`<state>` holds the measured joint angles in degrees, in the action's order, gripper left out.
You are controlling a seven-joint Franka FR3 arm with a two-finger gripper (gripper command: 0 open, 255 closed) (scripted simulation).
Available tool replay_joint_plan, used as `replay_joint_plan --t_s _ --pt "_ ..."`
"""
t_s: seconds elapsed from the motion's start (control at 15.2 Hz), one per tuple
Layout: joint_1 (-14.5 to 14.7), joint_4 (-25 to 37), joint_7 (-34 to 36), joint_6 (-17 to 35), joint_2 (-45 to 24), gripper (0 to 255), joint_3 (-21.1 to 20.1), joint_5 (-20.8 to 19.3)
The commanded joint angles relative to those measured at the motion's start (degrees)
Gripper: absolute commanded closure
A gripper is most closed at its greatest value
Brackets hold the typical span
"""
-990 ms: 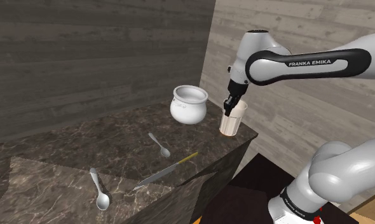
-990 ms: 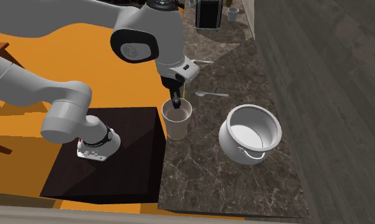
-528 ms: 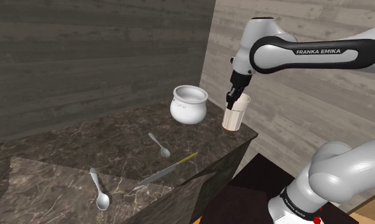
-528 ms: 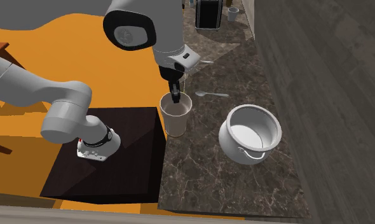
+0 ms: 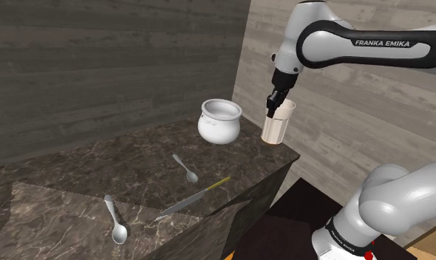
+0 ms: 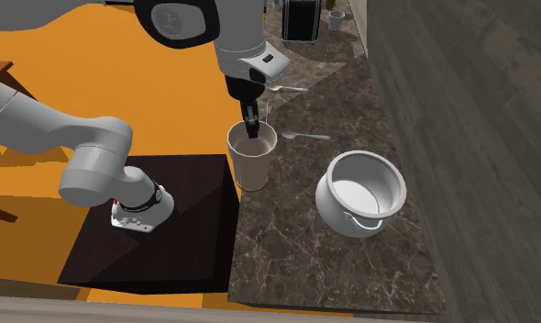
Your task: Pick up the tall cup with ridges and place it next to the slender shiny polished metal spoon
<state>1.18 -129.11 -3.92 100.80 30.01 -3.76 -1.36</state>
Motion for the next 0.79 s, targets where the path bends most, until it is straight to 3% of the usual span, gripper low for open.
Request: replay_joint_plan --t_s 0.0,0.73 --pt "0.0 1.6 0.0 -1.5 -0.2 255 0.0 0.0" --pt "-0.1 10.6 -0.3 -9.1 -1.5 255 0.0 -0.1"
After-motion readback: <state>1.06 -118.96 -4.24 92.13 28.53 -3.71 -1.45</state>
